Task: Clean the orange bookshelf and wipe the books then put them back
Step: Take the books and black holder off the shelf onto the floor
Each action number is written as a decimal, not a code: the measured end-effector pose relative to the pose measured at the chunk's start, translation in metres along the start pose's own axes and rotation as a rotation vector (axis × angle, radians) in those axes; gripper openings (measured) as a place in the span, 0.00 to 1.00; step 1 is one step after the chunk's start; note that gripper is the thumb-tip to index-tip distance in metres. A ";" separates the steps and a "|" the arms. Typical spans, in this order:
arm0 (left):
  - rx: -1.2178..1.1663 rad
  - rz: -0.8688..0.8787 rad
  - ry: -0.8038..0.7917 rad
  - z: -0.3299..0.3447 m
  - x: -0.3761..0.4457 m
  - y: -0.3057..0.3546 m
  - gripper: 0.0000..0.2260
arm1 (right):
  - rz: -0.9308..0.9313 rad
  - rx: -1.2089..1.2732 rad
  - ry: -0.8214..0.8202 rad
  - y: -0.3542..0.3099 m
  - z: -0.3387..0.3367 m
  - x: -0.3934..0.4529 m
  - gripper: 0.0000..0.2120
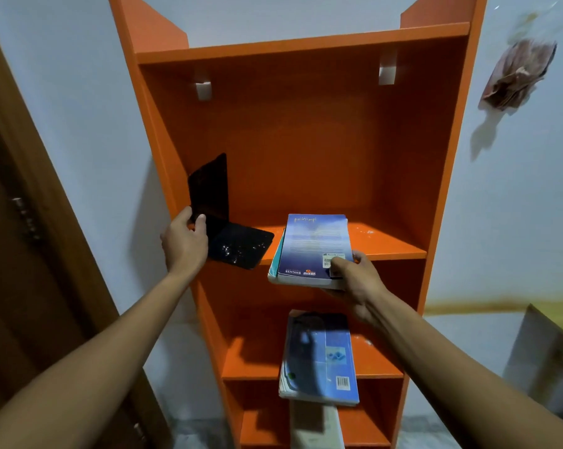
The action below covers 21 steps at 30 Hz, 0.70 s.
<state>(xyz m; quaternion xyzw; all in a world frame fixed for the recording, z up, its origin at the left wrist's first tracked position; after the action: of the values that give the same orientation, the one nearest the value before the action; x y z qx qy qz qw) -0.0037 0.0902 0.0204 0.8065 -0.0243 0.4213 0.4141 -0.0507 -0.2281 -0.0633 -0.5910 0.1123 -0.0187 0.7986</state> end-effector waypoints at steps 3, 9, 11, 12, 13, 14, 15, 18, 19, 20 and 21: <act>-0.011 -0.002 -0.028 -0.021 -0.016 -0.001 0.11 | 0.002 0.023 -0.014 0.010 0.007 -0.013 0.19; -0.046 -0.049 -0.011 -0.070 -0.056 -0.001 0.10 | -0.018 0.092 -0.033 0.042 0.024 -0.030 0.18; -0.072 -0.090 -0.002 -0.084 -0.072 -0.003 0.07 | -0.036 0.101 -0.030 0.051 0.027 -0.035 0.16; -0.075 -0.110 0.003 -0.093 -0.082 -0.006 0.06 | -0.041 0.096 -0.032 0.058 0.029 -0.040 0.13; -0.081 -0.134 0.012 -0.102 -0.093 -0.011 0.06 | -0.047 0.081 -0.036 0.069 0.030 -0.045 0.10; -0.090 -0.158 0.028 -0.112 -0.104 -0.017 0.06 | -0.067 0.058 -0.038 0.080 0.032 -0.050 0.08; -0.099 -0.177 0.038 -0.122 -0.117 -0.026 0.05 | -0.087 0.026 -0.041 0.093 0.033 -0.055 0.08; -0.074 -0.283 0.059 -0.152 -0.159 -0.066 0.05 | -0.126 -0.112 -0.071 0.131 0.042 -0.075 0.12; -0.042 -0.327 0.061 -0.162 -0.176 -0.081 0.05 | -0.130 -0.127 -0.104 0.145 0.046 -0.082 0.12; -0.016 -0.365 0.064 -0.170 -0.193 -0.095 0.06 | -0.111 -0.137 -0.134 0.161 0.051 -0.087 0.10; -0.008 -0.409 0.063 -0.177 -0.212 -0.109 0.06 | -0.080 -0.156 -0.168 0.179 0.055 -0.093 0.09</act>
<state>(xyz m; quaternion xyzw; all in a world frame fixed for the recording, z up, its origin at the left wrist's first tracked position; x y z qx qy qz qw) -0.2145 0.2178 -0.1450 0.7795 0.1512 0.3533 0.4947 -0.1481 -0.1072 -0.2030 -0.6549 0.0222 0.0077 0.7553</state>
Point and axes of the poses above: each hand's wrist, its own x-axis towards the middle knuckle, its own z-axis out of the palm, y = z × x, the point moved 6 cm from there along x, towards the middle knuckle, and after that the axes turned 3 degrees about z, right-handed, at the moved point
